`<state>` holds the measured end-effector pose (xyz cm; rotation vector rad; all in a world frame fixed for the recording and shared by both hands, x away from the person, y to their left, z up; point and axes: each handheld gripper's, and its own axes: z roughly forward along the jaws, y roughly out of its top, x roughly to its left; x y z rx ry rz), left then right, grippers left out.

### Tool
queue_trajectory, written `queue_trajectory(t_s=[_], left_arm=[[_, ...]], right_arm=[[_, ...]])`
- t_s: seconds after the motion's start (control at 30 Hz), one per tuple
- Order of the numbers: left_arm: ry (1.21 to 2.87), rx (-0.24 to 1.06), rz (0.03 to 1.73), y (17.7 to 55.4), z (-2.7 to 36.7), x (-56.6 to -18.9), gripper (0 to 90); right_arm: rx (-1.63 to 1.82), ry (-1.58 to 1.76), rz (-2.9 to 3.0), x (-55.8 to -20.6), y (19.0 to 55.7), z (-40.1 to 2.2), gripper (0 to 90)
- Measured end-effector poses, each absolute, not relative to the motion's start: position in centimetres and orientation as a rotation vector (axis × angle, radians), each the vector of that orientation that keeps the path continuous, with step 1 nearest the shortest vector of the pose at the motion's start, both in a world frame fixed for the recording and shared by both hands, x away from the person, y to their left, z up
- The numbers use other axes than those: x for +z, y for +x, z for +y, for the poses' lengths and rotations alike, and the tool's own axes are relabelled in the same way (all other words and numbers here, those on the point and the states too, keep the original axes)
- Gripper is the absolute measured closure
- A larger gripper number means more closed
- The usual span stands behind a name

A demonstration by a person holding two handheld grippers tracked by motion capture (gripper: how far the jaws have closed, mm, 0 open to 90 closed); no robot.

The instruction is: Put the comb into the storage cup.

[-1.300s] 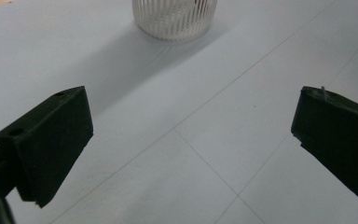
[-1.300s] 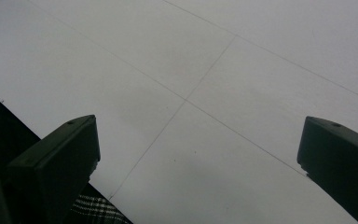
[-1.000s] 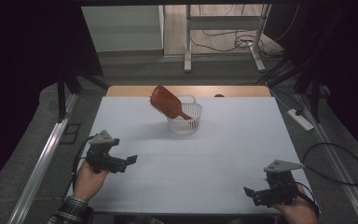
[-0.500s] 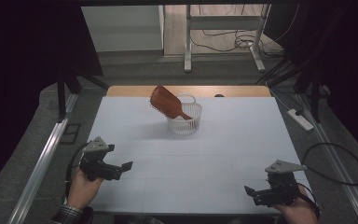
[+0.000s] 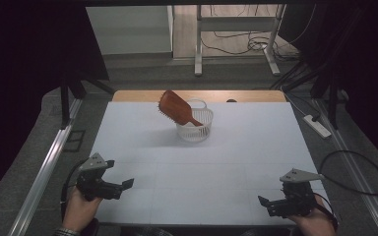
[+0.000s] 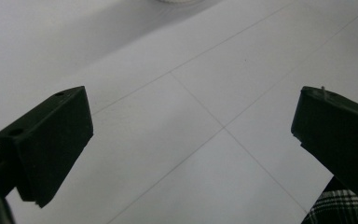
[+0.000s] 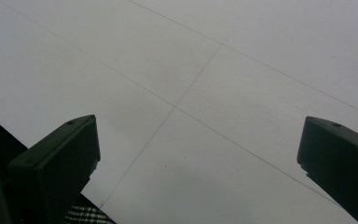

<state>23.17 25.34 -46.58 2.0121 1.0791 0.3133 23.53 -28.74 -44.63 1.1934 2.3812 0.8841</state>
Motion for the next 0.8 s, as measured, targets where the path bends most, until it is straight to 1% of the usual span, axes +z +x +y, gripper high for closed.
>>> queue_trajectory(t_s=[0.33,0.8], left_arm=[[2.018,0.321,1.098,22.0,25.9,-46.9,0.0],[2.083,0.393,1.128,21.2,25.8,-47.0,0.0]], right_arm=[[0.878,1.193,2.388,-44.6,23.5,-28.7,0.0],[0.871,1.192,2.388,-44.6,23.5,-28.6,0.0]])
